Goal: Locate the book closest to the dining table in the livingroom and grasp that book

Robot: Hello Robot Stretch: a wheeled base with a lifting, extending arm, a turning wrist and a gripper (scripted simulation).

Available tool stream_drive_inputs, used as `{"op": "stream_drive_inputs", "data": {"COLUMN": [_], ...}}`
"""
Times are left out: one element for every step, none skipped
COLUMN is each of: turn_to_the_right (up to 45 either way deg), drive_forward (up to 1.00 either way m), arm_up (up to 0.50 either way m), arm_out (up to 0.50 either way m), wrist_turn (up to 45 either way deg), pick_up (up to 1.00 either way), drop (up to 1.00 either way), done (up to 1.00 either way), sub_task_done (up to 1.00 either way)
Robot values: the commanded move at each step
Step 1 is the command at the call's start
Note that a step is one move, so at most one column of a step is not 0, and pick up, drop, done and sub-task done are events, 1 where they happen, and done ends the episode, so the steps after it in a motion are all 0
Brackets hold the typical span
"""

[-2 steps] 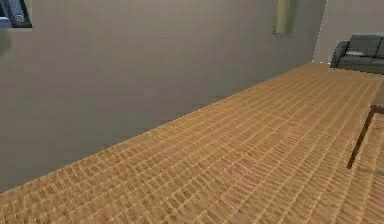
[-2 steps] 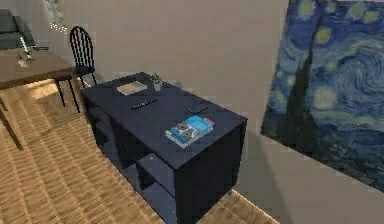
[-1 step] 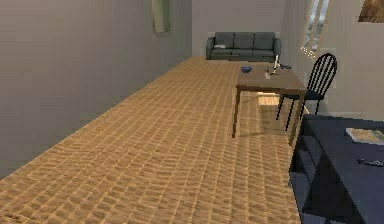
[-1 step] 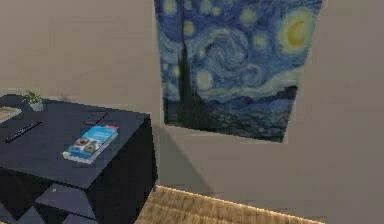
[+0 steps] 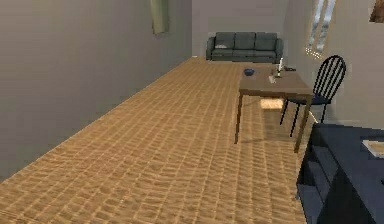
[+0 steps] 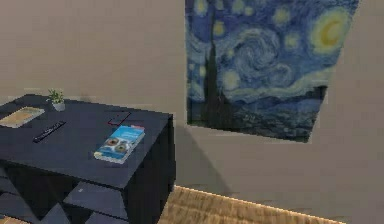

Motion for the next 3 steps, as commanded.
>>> {"op": "stream_drive_inputs", "data": {"turn_to_the_right": [12.0,3.0,0.0], "drive_forward": [0.00,0.00,1.00], "arm_up": [0.00,0.00,0.00], "arm_out": [0.00,0.00,0.00], "wrist_turn": [0.0,0.0,0.0], "pick_up": [0.00,0.00,0.00], "drop": [0.00,0.00,0.00], "done": [0.00,0.00,0.00], "sub_task_done": [0.00,0.00,0.00]}}
